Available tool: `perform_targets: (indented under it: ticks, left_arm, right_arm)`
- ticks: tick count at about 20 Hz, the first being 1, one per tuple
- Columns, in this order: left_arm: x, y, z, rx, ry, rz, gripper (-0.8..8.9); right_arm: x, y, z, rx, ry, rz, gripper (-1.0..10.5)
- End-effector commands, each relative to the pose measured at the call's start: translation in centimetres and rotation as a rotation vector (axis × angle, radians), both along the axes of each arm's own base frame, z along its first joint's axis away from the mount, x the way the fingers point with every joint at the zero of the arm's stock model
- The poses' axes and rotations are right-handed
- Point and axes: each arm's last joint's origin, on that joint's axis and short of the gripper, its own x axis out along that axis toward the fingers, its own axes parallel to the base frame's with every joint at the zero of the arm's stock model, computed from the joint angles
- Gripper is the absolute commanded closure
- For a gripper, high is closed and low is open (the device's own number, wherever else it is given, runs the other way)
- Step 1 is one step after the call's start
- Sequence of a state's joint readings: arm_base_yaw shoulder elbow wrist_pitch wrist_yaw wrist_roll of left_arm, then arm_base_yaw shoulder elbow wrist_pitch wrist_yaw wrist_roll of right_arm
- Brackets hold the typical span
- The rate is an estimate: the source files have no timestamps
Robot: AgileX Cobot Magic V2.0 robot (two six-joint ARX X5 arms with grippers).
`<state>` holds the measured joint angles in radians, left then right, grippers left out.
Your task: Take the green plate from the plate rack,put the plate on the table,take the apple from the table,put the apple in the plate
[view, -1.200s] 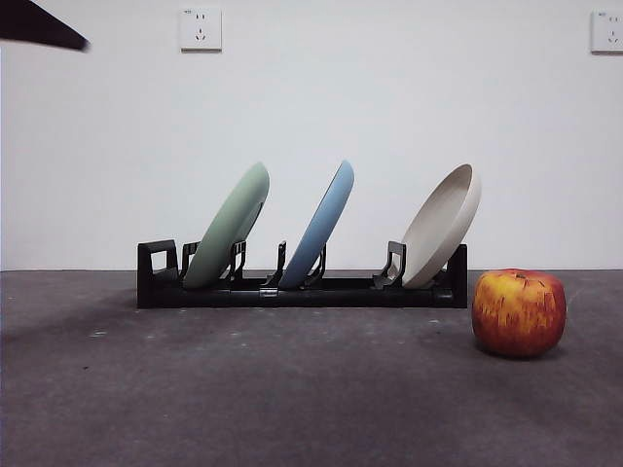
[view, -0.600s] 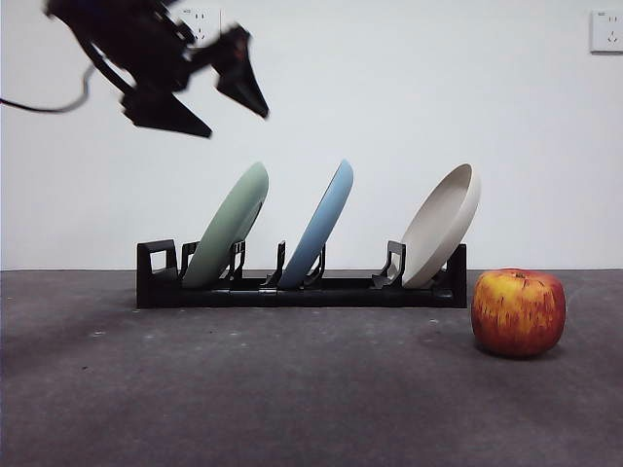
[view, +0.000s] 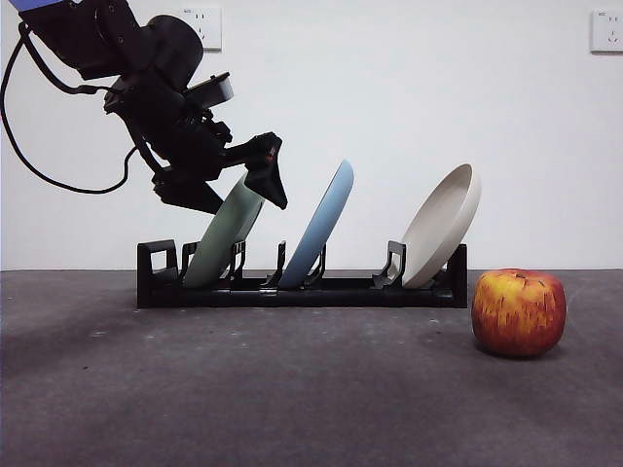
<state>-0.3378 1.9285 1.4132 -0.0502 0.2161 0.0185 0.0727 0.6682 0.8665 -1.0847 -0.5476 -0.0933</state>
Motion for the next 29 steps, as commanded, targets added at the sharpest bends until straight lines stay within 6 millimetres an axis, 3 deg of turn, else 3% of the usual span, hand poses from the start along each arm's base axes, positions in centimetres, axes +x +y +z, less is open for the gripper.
perform_targets:
  ticks: [1, 5, 12, 16, 20, 24, 29]
  left_arm:
    - [0.0, -0.2, -0.1, -0.005, -0.005, -0.023, 6.67]
    - [0.0, -0.3, 0.0, -0.026, -0.007, -0.053, 8.24]
    - [0.1, -0.2, 0.2, -0.09, 0.011, -0.067, 8.22]
    - [-0.1, 0.4, 1.5, -0.127, -0.001, -0.04, 8.22]
    - [-1.2, 1.0, 4.6, -0.149, -0.074, -0.038, 8.22]
    - [-3.3, 1.7, 9.0, -0.178, -0.176, -0.046, 8.22]
    - [-9.1, 2.7, 14.2, -0.125, -0.202, -0.146, 8.22]
  right_arm:
    - [0.0, 0.0, 0.1, 0.003, -0.001, -0.001, 2.3]
    - [0.0, 0.0, 0.1, 0.003, -0.001, -0.001, 2.3]
    - [0.0, 0.0, 0.1, 0.003, -0.001, -0.001, 2.3]
    - [0.0, 0.0, 0.1, 0.003, -0.002, -0.001, 2.3]
    - [0.0, 0.0, 0.1, 0.003, -0.002, -0.001, 2.3]
    - [0.0, 0.0, 0.1, 0.003, -0.003, -0.001, 2.3]
    - [0.0, 0.0, 0.1, 0.003, -0.004, -0.001, 2.3]
